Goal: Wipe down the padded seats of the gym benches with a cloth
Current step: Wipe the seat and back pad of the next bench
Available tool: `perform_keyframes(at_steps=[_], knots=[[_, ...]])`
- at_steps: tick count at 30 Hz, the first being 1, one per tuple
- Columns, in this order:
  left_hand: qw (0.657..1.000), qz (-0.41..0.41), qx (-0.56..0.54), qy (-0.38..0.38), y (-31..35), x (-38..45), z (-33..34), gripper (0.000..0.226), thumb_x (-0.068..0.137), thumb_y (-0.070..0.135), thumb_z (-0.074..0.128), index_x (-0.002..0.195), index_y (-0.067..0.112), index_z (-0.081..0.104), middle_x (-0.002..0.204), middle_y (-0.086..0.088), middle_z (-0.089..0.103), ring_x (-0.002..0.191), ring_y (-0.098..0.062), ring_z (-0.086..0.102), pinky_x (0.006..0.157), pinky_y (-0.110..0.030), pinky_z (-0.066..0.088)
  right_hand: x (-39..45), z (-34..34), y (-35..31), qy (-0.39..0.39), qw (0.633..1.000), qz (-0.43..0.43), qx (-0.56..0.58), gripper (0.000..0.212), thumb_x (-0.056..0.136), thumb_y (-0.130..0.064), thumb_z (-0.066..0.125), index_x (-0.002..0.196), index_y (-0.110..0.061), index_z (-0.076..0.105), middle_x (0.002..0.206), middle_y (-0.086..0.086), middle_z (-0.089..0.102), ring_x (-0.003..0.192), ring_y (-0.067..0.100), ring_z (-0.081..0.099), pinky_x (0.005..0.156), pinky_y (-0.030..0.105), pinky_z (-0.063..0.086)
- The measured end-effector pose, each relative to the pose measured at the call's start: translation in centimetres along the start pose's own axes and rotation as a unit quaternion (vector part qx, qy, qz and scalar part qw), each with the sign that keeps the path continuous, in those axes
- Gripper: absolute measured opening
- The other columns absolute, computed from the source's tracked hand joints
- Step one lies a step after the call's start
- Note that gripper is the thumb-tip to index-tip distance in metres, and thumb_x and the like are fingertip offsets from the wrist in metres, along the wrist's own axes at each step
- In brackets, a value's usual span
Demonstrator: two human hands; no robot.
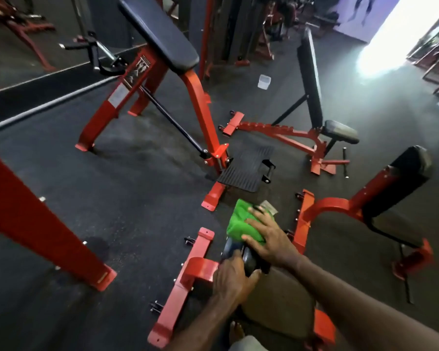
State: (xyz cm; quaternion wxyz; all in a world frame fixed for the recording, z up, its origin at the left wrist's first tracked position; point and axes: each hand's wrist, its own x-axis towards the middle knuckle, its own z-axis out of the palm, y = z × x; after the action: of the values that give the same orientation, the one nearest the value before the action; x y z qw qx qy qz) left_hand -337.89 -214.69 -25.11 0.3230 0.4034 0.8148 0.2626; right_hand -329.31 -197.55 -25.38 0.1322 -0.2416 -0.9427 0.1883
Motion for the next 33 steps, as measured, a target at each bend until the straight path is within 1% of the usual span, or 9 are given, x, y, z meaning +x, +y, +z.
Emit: perform_keyframes(at_steps=[3, 9, 13, 19, 22, 24, 29, 31, 33], knots=[[1.0, -0.015, 0.004, -0.005, 0.1, 0.2, 0.2, 0.062, 0.091, 0.06, 0.062, 0.136, 0.02, 0.047, 0.128, -0.006, 0.065, 0.12, -0.025, 0.062, 0.099, -0.037, 0.051, 2.0, 1.3, -1.4, 0.041, 0.99, 0.134, 0.016, 0.056, 0.092, -0.058, 0.063, 0.134, -0.021, 0.066, 0.161, 0.008, 0.041, 0.151, 0.029, 0.033, 0.126, 0.045, 0.024], [1.0, -0.003, 0.024, -0.009, 0.1, 0.3, 0.0, 0.057, 0.091, 0.06, 0.061, 0.129, 0.019, 0.048, 0.126, -0.007, 0.066, 0.119, -0.027, 0.063, 0.096, -0.037, 0.051, 1.2, -1.1, 0.0, -0.062, 0.996, -0.038, -0.046, 0.063, 0.095, -0.065, 0.057, 0.136, -0.018, 0.065, 0.157, 0.004, 0.048, 0.152, 0.026, 0.031, 0.126, 0.044, 0.025], [0.999, -0.031, 0.026, -0.027, 0.4, 0.4, -0.3, 0.064, 0.089, 0.059, 0.065, 0.134, 0.017, 0.051, 0.128, -0.011, 0.065, 0.123, -0.03, 0.061, 0.098, -0.037, 0.049, 3.0, 1.2, -2.2, 0.034, 0.991, 0.121, -0.035, 0.06, 0.088, -0.066, 0.058, 0.123, -0.019, 0.073, 0.145, 0.005, 0.059, 0.142, 0.03, 0.044, 0.122, 0.048, 0.03], [0.999, -0.049, 0.017, -0.004, 1.4, 1.1, -1.2, 0.072, 0.065, 0.062, 0.076, 0.122, 0.023, 0.058, 0.117, -0.003, 0.07, 0.111, -0.026, 0.066, 0.084, -0.031, 0.05, 1.0, 0.5, -0.3, 0.007, 0.997, -0.072, -0.034, 0.043, 0.094, -0.059, 0.062, 0.116, -0.025, 0.075, 0.13, -0.005, 0.067, 0.135, 0.02, 0.051, 0.118, 0.048, 0.033], [0.999, -0.041, -0.002, -0.003, 2.1, 2.1, -1.1, 0.092, 0.062, 0.058, 0.081, 0.139, 0.021, 0.046, 0.133, -0.003, 0.061, 0.123, -0.024, 0.059, 0.099, -0.034, 0.051, 3.5, 1.1, -0.3, 0.087, 0.995, 0.052, 0.008, 0.041, 0.09, -0.055, 0.066, 0.112, -0.022, 0.077, 0.132, -0.002, 0.067, 0.131, 0.022, 0.054, 0.121, 0.038, 0.03], [0.999, -0.029, -0.024, 0.003, 2.7, 2.8, -0.9, 0.095, 0.065, 0.05, 0.084, 0.144, 0.022, 0.042, 0.137, -0.002, 0.057, 0.127, -0.023, 0.057, 0.101, -0.033, 0.048, 3.0, 2.4, -1.0, 0.126, 0.987, 0.101, 0.022, 0.039, 0.089, -0.052, 0.067, 0.109, -0.021, 0.077, 0.132, 0.0, 0.067, 0.134, 0.023, 0.052, 0.119, 0.043, 0.032], [0.997, -0.07, -0.026, 0.026, 3.8, 2.5, 0.6, 0.076, 0.067, 0.055, 0.075, 0.13, 0.019, 0.05, 0.124, -0.003, 0.063, 0.117, -0.024, 0.062, 0.088, -0.031, 0.049, 2.1, 0.9, 3.6, 0.041, 0.992, -0.116, 0.016, 0.045, 0.097, -0.06, 0.059, 0.122, -0.025, 0.074, 0.135, -0.006, 0.066, 0.136, 0.021, 0.053, 0.115, 0.048, 0.037], [0.996, -0.085, -0.002, 0.039, 4.0, 3.0, 1.0, 0.087, 0.062, 0.063, 0.068, 0.134, 0.019, 0.046, 0.129, -0.004, 0.06, 0.12, -0.025, 0.06, 0.094, -0.034, 0.051, 5.3, 0.3, 4.4, 0.04, 0.998, -0.039, 0.025, 0.047, 0.097, -0.063, 0.053, 0.116, -0.026, 0.075, 0.126, -0.006, 0.07, 0.123, 0.021, 0.062, 0.107, 0.041, 0.045], [0.994, -0.098, 0.026, 0.049, 4.3, 3.8, 1.1, 0.089, 0.058, 0.065, 0.066, 0.132, 0.02, 0.045, 0.128, -0.004, 0.06, 0.12, -0.027, 0.06, 0.094, -0.038, 0.052, 7.3, 0.7, 3.6, 0.067, 0.983, 0.153, 0.076, 0.052, 0.091, -0.069, 0.051, 0.103, -0.025, 0.076, 0.108, -0.002, 0.074, 0.106, 0.024, 0.068, 0.093, 0.04, 0.052]])
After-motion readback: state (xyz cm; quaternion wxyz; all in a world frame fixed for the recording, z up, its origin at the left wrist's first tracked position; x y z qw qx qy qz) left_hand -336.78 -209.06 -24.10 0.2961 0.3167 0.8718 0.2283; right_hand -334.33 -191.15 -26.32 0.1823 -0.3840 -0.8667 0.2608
